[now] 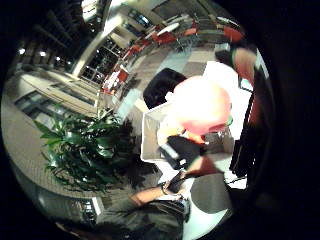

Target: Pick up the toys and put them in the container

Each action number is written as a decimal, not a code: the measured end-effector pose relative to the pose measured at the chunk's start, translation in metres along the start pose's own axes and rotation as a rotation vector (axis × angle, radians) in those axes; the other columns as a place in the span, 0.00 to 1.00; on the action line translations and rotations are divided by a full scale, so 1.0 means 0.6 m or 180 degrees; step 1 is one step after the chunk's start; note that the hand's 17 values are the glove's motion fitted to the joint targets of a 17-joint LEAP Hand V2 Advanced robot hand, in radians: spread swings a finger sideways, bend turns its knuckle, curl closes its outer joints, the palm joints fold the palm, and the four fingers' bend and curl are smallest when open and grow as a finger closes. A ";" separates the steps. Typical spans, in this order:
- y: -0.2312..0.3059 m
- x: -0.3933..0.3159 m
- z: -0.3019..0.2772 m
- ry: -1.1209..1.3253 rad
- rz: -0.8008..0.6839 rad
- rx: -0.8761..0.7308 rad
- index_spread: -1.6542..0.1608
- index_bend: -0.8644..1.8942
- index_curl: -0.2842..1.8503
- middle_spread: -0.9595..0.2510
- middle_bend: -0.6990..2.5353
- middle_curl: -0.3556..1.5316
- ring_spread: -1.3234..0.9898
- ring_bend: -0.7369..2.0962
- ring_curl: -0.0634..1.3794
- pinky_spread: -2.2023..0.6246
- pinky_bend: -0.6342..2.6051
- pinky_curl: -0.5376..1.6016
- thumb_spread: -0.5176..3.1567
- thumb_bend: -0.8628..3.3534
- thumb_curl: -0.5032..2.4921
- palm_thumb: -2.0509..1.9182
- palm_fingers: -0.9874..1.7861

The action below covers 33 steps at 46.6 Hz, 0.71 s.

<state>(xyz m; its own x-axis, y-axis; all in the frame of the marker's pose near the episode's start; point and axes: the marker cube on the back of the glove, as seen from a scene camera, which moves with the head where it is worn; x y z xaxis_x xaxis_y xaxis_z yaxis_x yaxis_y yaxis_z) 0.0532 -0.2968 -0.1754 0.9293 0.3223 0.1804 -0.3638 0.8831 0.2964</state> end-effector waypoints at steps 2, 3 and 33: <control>0.007 0.009 -0.004 -0.0051 -0.0039 0.0028 0.74 0.36 0.37 0.52 0.70 0.78 0.37 0.91 0.73 0.57 0.68 0.74 0.46 0.18 0.26 0.57 0.58; 0.013 0.013 -0.007 -0.0078 -0.0062 0.0032 0.75 0.35 0.36 0.52 0.70 0.78 0.37 0.91 0.73 0.56 0.68 0.75 0.45 0.18 0.26 0.56 0.58; 0.428 0.221 0.018 0.0327 -0.0433 -0.0934 0.71 0.50 0.37 0.67 0.39 0.51 0.46 0.51 0.39 0.74 0.48 0.52 0.46 0.19 0.25 0.50 0.32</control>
<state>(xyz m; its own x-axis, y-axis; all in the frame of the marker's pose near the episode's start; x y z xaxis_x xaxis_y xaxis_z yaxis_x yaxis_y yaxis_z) 0.0821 -0.0310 -0.0654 0.9751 0.2142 0.0579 -0.2160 0.9761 0.0260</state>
